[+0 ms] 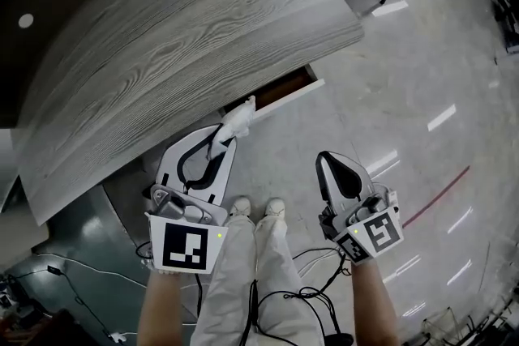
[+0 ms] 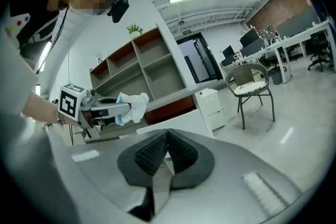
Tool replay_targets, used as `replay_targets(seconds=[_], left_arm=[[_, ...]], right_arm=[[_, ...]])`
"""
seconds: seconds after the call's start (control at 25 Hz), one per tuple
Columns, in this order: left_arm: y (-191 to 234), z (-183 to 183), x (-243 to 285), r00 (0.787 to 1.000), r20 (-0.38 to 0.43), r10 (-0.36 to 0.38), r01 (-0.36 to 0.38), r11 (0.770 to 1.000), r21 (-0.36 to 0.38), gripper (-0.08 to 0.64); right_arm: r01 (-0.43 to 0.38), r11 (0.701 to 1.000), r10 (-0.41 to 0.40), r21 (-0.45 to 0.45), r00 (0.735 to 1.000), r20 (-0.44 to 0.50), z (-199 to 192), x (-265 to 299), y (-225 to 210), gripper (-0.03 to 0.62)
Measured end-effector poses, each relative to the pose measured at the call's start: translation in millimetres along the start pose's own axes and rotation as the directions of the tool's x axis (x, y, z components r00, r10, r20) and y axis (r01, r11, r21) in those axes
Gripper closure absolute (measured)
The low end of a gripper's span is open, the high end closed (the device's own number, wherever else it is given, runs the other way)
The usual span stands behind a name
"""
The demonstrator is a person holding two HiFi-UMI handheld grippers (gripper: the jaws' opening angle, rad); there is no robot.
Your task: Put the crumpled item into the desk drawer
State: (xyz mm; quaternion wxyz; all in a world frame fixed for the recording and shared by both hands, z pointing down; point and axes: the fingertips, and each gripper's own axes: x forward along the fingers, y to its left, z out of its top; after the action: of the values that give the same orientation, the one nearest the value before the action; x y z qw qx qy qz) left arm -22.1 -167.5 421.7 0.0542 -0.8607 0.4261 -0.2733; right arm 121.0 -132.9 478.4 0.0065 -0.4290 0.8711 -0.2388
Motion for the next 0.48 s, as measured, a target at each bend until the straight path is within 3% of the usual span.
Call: replay_targets(seconds=[0.12,0.24,0.48], left_arm=[[0,-4,8,0.999,-0.034,0.021,-0.019,0.999,0.046,0.502],[-2,-9,17,0.995,-0.089,0.044,-0.031,0.990,0.139,0.502],[-13,-15,30,0.983,-0.180,0.043,0.015,0.950,0.311,0.502]], right_arm=[[0.016,0.999,-0.016,-0.029,1.000,0.012,17,-14,13,0.583],[0.026,0.999,-0.026,-0.033,1.000,0.008,23,-26,20,0.583],[0.025,1.000,-0.024,-0.006,0.998,0.051,37,-36,35,0.583]])
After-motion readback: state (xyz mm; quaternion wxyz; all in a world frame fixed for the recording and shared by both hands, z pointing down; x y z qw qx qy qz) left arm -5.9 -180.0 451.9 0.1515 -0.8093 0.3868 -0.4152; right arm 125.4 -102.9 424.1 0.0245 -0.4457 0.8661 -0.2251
